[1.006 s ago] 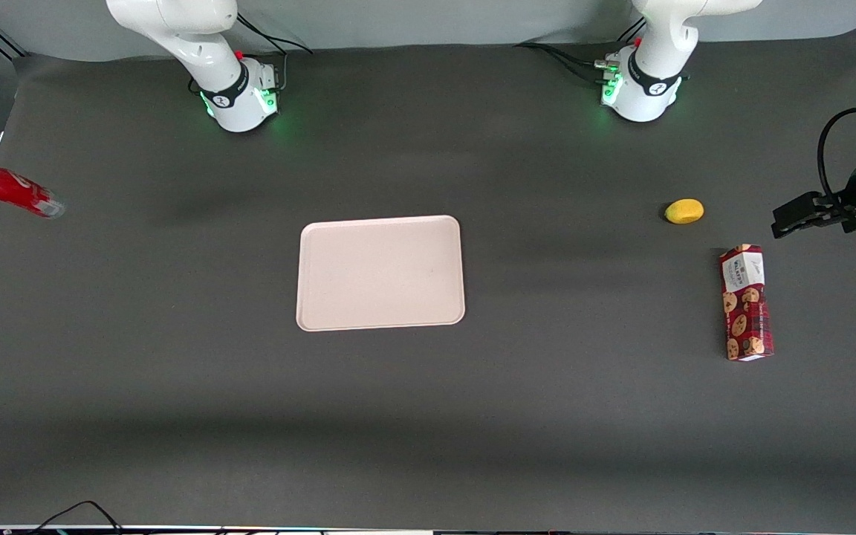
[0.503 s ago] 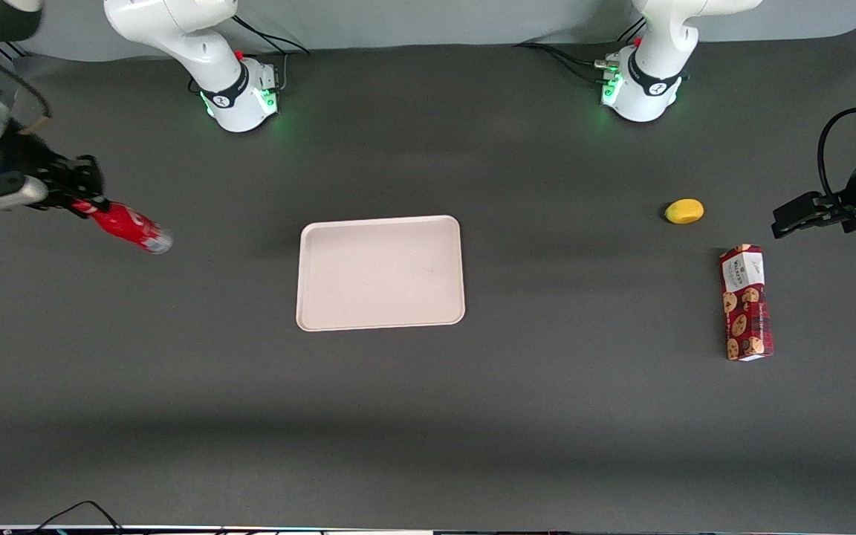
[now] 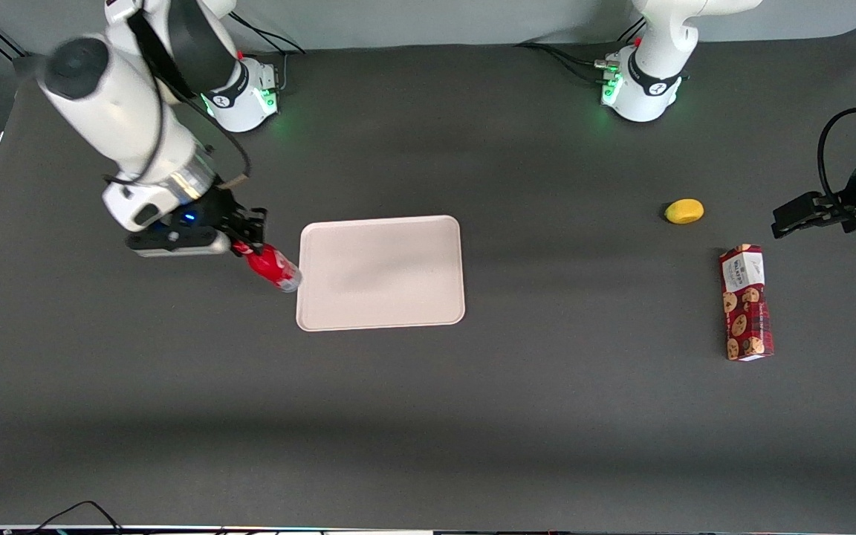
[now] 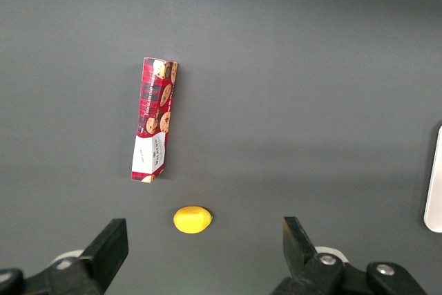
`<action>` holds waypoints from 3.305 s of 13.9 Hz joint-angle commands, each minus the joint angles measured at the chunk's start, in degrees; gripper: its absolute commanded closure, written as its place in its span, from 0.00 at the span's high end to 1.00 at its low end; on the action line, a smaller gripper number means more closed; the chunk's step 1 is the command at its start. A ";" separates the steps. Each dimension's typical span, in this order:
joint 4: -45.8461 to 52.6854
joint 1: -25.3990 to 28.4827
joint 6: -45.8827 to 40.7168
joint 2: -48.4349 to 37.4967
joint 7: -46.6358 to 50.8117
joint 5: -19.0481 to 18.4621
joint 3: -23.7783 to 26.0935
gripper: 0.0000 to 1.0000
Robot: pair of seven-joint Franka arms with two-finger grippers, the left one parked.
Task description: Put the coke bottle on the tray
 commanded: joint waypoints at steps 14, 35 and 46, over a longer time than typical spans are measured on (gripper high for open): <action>-6.17 -0.03 16.26 14.46 3.99 0.03 2.23 0.00; 21.35 -1.96 -23.37 5.70 -5.14 -0.05 -4.43 1.00; 14.74 -20.31 -25.66 -2.50 -17.59 -1.99 -4.97 1.00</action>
